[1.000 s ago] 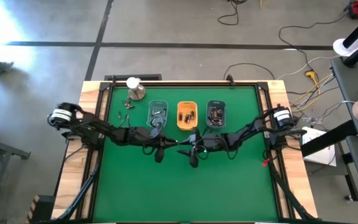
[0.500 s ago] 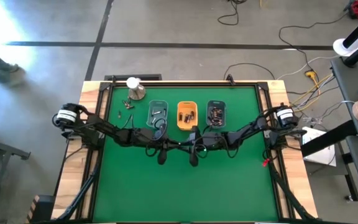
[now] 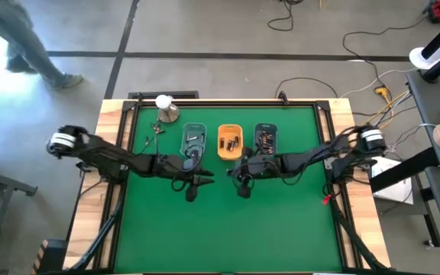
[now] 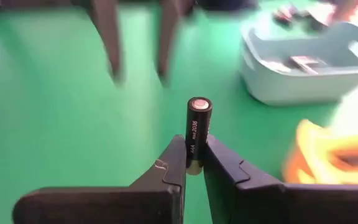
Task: Sort batteries
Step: Put the small black battery into the blue bin
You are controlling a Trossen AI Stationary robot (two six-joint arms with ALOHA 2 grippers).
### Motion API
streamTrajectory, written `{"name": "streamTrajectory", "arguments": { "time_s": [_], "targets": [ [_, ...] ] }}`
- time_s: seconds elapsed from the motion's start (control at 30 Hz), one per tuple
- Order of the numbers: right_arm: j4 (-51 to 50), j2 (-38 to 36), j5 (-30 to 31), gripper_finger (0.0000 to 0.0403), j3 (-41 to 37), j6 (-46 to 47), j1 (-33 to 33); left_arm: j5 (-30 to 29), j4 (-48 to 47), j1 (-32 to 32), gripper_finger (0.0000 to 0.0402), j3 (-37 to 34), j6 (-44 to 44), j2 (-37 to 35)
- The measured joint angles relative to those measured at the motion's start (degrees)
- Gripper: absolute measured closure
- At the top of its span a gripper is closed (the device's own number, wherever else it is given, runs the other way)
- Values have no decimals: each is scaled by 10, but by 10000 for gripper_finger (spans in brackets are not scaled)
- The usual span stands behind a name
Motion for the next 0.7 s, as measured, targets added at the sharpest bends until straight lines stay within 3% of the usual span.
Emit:
{"name": "streamTrajectory", "arguments": {
  "time_s": [0.17,0.33,0.57,0.7],
  "targets": [
    [-304,-81,45,376,72,-23,-26,-16,-142,0,292,0,12,-92],
    [-549,-103,95,376,156,-25,-85,-20,-162,0,291,0,57,-147],
    [-707,-98,80,376,177,-29,-191,-20,-176,-6,292,0,72,-181],
    [-700,-101,12,376,140,-34,-243,-20,-197,-13,292,0,62,-181]
  ]
}}
